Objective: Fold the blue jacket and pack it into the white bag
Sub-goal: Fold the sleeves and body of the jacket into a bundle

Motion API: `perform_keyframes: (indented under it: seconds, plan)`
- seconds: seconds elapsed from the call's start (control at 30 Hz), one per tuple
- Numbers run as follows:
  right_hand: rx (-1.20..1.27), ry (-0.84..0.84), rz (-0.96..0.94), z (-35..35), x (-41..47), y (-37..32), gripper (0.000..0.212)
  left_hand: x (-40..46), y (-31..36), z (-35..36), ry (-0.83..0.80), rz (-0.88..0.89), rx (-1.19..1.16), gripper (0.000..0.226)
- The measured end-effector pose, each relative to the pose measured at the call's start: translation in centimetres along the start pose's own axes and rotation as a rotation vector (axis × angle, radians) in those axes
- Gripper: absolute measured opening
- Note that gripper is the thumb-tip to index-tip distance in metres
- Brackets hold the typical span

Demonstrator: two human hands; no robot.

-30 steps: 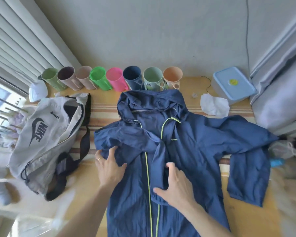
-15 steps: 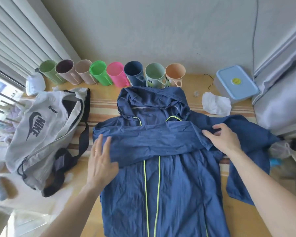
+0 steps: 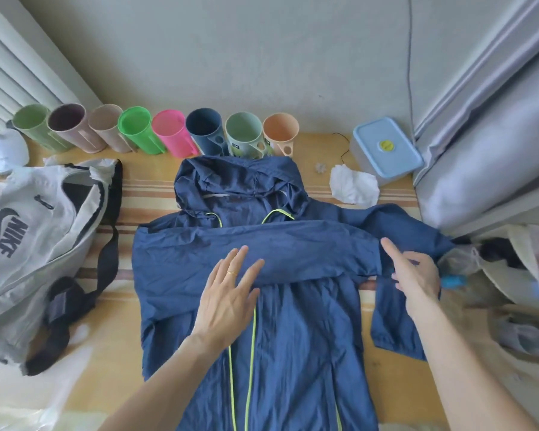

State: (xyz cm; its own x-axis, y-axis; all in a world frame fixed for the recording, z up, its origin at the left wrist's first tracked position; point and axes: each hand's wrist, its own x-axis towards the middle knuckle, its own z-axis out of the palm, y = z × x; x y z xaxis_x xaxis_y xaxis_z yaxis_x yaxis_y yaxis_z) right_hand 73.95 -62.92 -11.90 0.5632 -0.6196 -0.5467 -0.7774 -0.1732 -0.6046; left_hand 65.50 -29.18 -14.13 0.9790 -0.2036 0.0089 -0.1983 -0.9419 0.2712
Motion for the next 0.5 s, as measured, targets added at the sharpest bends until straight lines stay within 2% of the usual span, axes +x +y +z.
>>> perform_keyframes:
  seconds: [0.07,0.1,0.17,0.23,0.3,0.37,0.4,0.5]
  plan:
    - [-0.029,0.137,0.049,-2.6,1.6,4.2,0.091,1.3,2.5,1.2,0.011,0.178,-0.038,0.051]
    - [-0.093,0.196,0.058,-3.7,3.2,7.1,0.095,2.2,3.8,1.9,-0.031,0.211,-0.041,0.053]
    - [-0.268,0.186,0.064,-4.5,6.1,12.1,0.098,3.8,5.6,3.1,-0.185,0.176,-0.012,0.063]
    - [-0.374,0.177,0.077,-4.6,5.1,12.2,0.075,4.8,6.0,4.3,-0.338,0.084,0.052,0.067]
    - [-0.402,0.165,0.027,-5.1,2.0,9.1,0.039,5.1,5.7,4.8,-0.380,0.028,0.113,0.063]
    - [-0.381,0.229,-0.019,-6.2,1.2,7.3,0.018,4.8,5.9,4.3,-0.396,0.007,0.119,0.062]
    - [-0.353,0.319,-0.041,-7.2,1.1,6.4,0.011,4.7,6.2,3.9,-0.410,-0.008,0.093,0.062]
    - [-0.263,0.610,-0.251,-10.9,1.2,3.4,0.020,4.2,7.0,2.5,-0.423,-0.049,-0.012,0.063]
